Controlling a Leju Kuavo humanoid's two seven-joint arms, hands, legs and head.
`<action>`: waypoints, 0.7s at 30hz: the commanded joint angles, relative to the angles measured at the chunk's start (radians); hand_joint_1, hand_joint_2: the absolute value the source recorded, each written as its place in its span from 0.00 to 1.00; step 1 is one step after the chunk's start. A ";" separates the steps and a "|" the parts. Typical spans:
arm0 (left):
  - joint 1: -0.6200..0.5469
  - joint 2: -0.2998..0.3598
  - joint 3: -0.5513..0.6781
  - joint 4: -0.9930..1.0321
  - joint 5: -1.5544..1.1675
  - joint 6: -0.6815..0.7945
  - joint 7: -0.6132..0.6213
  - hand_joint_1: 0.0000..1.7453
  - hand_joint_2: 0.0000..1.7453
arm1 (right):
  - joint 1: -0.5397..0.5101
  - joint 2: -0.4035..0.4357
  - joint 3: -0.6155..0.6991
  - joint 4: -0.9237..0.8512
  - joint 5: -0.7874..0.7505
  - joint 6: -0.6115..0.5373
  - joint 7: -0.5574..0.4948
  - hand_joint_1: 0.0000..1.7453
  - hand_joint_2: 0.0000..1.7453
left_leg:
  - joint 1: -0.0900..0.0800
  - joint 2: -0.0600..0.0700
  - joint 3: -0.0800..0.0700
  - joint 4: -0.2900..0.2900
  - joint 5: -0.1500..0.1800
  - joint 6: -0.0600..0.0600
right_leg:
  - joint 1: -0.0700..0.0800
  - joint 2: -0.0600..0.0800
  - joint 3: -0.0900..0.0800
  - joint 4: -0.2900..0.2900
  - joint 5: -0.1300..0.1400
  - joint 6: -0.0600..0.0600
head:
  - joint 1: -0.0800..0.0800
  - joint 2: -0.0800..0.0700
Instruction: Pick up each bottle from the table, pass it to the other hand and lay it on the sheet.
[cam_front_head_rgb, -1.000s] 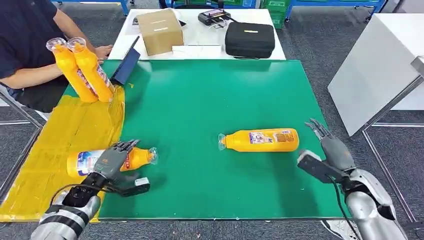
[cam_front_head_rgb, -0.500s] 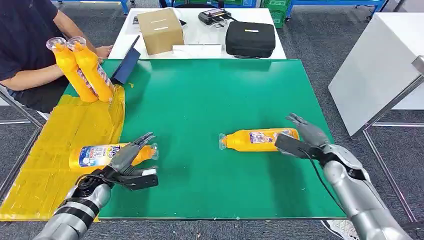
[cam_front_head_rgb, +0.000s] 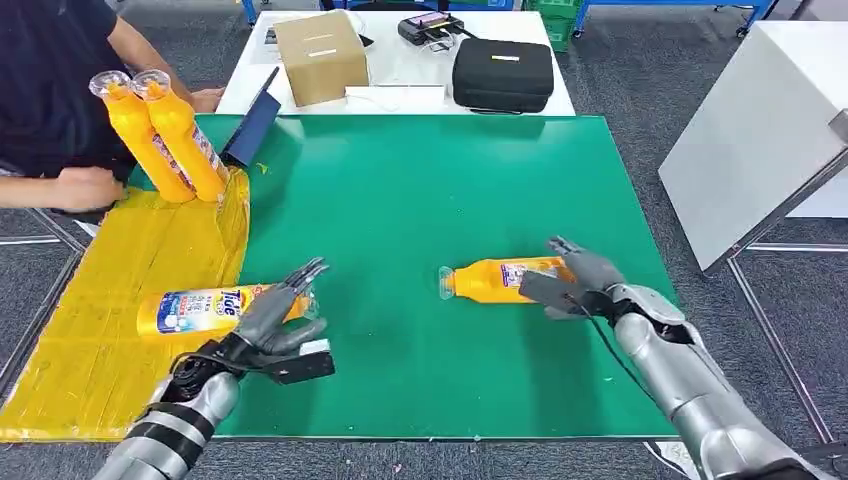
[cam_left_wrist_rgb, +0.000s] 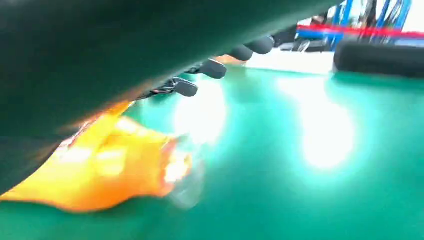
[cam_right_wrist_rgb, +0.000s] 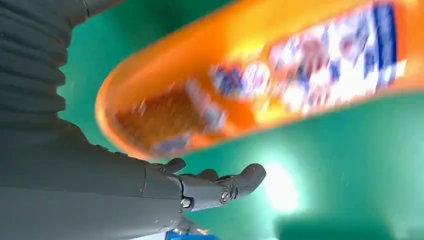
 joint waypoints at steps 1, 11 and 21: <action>-0.016 -0.078 -0.059 -0.081 0.082 -0.046 -0.004 0.00 0.00 | -0.037 0.126 0.162 0.356 0.085 -0.015 0.041 0.00 1.00 | 0.002 0.001 0.002 0.000 -0.001 -0.001 | 0.002 0.003 0.003 -0.002 0.000 -0.001 | 0.000 0.000; -0.091 -0.133 -0.085 0.013 0.183 -0.058 -0.049 0.00 0.00 | 0.097 0.092 0.215 0.499 0.147 -0.016 0.057 1.00 1.00 | 0.005 -0.010 0.016 -0.003 -0.001 -0.002 | 0.004 -0.008 0.008 -0.009 -0.003 0.000 | 0.000 0.000; -0.114 -0.144 -0.077 0.047 0.284 -0.110 -0.069 0.00 0.00 | 0.144 0.067 0.178 0.474 0.165 0.023 0.080 1.00 1.00 | 0.009 -0.013 0.031 -0.002 -0.005 0.000 | 0.007 -0.009 0.028 -0.019 -0.005 -0.001 | 0.001 0.000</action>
